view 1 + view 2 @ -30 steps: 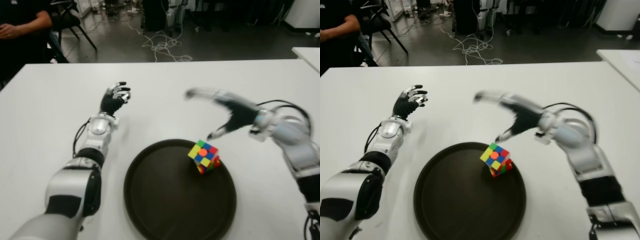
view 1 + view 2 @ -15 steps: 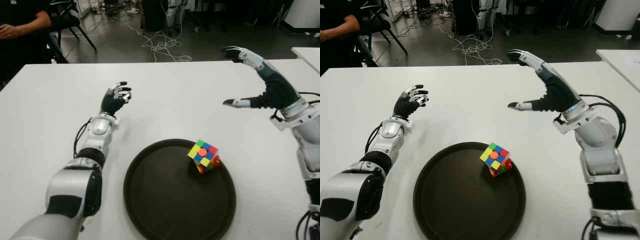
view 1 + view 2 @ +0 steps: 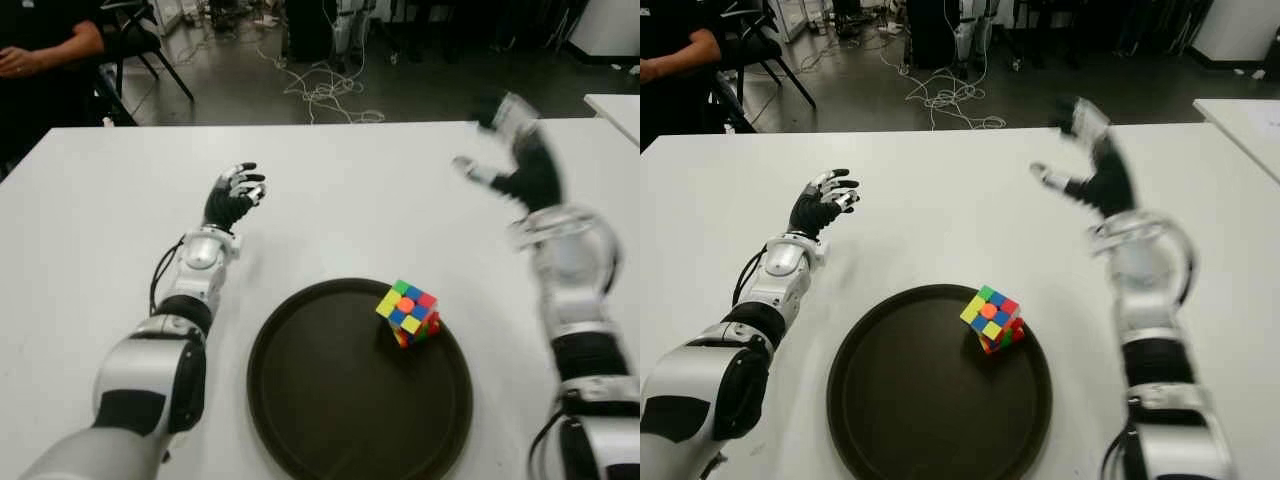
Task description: Pick up the Rubik's Cube and put it in the plate
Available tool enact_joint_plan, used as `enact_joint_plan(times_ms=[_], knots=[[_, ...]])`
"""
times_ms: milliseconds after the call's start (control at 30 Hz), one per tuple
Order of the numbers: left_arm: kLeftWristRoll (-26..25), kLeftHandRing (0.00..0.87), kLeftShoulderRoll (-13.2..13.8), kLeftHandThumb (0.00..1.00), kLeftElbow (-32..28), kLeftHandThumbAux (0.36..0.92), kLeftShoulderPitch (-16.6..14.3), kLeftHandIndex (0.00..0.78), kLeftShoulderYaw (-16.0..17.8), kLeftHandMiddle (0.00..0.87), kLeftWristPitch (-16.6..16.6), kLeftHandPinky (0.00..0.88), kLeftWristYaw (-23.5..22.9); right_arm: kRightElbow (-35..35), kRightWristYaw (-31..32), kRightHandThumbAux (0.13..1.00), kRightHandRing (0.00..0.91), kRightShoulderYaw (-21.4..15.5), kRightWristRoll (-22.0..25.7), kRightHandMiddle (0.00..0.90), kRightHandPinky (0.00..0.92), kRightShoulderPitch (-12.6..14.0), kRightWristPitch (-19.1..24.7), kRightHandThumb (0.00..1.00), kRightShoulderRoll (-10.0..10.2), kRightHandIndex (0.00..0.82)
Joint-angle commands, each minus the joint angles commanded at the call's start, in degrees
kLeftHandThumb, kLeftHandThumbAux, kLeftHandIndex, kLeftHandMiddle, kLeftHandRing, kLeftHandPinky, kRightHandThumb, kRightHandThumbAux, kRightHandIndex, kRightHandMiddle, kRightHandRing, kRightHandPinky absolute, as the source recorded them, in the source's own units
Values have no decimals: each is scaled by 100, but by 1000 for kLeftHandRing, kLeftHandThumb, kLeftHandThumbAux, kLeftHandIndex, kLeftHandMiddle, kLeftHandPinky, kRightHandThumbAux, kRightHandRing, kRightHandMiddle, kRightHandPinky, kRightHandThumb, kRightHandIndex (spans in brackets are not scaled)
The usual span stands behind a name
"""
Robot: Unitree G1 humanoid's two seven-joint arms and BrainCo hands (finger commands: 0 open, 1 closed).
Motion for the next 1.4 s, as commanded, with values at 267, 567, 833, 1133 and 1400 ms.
enact_joint_plan(times_ms=[267,567,833,1133,1400], knots=[[124,331,15,162,-22,741,23,216,-124,303,-68,337,60,428,-929,853,280,267,-662,273,314,-353,-483,259,-183,222],[27,327,-25,174,-57,740,78,212,-29,302,-183,332,-27,932,-1370,869,267,481,-974,254,303,-467,-820,195,-276,219],[11,330,-36,200,-81,741,138,225,14,306,-291,337,-67,1085,-1502,869,269,576,-1037,258,302,-497,-920,149,-271,225],[-57,328,-77,217,-150,713,171,228,46,295,-346,346,-183,1111,-1721,879,278,636,-1085,264,310,-487,-944,124,-261,232],[-150,327,-100,210,-274,698,211,228,64,298,-554,341,-293,1104,-1812,886,280,623,-1040,266,315,-485,-974,143,-218,243]])
